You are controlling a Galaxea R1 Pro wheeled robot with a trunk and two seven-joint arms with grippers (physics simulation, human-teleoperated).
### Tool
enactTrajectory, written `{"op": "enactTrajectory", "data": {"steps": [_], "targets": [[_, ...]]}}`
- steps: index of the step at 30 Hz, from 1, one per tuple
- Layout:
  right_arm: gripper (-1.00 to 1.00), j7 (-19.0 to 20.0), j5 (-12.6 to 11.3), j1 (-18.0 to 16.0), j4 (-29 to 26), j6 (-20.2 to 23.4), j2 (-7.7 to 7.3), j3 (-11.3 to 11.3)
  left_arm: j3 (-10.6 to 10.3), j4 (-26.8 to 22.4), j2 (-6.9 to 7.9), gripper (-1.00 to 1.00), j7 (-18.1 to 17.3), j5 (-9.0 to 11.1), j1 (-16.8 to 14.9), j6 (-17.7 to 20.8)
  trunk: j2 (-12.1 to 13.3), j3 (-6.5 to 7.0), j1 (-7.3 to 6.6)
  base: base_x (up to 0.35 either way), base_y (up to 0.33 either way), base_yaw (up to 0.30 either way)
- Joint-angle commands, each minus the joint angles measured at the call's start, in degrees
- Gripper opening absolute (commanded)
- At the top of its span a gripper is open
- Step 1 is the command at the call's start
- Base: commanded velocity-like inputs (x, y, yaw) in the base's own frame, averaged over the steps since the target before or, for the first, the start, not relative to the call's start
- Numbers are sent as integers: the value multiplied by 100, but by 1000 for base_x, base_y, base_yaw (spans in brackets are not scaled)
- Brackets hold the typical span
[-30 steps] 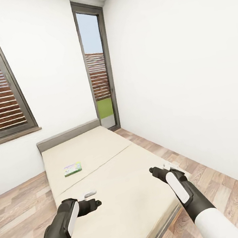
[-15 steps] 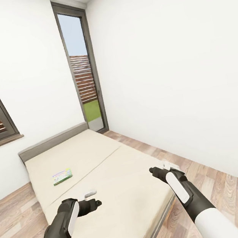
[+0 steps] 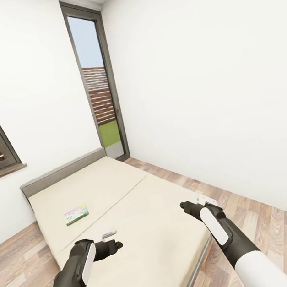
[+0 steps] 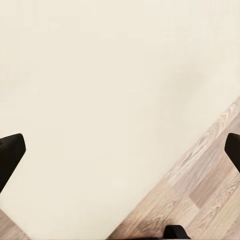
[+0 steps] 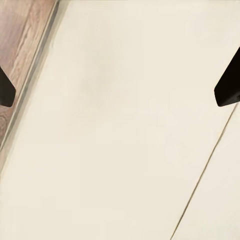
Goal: Put all the toys in the child's room - the three board games (two on the bed and one on the table), the two jigsaw puzzles on the table, and the tennis ball on the table - inside the toy box on the table in the child's room.
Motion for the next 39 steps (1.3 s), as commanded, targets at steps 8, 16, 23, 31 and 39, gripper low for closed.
{"op": "enactTrajectory", "data": {"steps": [8,16,23,31,39], "targets": [[100,-57,-59,-4,-8,4,-2,12,19,-2,-6,100,-3,33,-4,34,-11,-10,4,-1,30,-3],[100,-55,-59,-4,-8,5,-2,12,18,-3,-6,100,-1,33,-4,34,-11,-10,4,-59,102,0],[100,-58,-59,-4,-8,6,-2,12,19,-4,-6,100,-3,33,-4,34,-11,-10,4,-54,85,0],[100,-59,-59,-4,-8,6,-2,10,21,-5,-6,100,-3,33,-4,34,-11,-10,4,-12,68,0],[100,-56,-59,-4,-8,8,-2,7,21,-3,-6,100,-3,33,-4,34,-11,-10,4,-34,147,-69]]}}
